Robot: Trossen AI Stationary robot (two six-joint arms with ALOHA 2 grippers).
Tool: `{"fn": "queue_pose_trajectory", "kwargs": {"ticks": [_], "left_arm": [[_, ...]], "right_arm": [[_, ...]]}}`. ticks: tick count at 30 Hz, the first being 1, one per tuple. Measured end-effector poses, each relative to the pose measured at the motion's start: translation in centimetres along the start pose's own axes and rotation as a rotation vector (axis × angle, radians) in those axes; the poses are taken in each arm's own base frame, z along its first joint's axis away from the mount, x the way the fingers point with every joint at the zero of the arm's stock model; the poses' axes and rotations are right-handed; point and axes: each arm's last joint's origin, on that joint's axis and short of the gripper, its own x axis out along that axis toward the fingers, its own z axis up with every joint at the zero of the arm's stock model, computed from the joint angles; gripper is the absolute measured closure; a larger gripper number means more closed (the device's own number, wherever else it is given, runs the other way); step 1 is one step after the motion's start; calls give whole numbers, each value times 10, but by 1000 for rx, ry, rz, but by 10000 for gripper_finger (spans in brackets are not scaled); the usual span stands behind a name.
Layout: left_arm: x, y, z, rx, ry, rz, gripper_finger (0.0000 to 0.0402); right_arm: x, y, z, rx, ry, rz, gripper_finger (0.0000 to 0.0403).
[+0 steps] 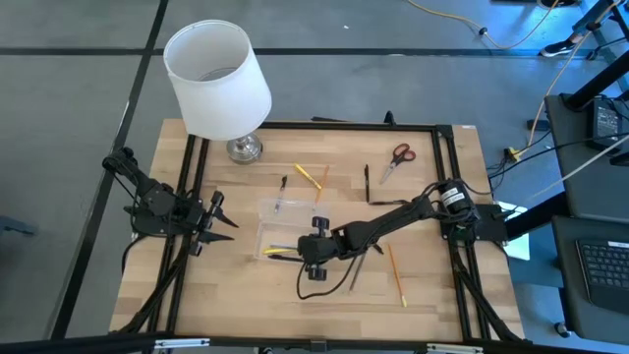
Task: Pick & place school supplies into a supply box
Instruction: Put the blue pen into the transparent supply box, then put the right transparent pen into the transparent supply box
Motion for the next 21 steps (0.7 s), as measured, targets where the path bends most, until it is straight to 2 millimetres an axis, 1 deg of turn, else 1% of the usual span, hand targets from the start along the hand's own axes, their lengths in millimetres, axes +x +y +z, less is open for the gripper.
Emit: {"fn": "queue_pose_trajectory", "kwargs": {"ticks": [9, 17, 21], "left_arm": [[0, 0, 0, 0, 0, 0, 248], [0, 0, 0, 0, 0, 0, 250], [0, 0, 0, -1, 0, 0, 251]], "right_arm": [[0, 0, 0, -18, 0, -2, 313], [-4, 0, 2, -26, -8, 0, 311], [-10, 4, 3, -41, -19, 9, 311]]}}
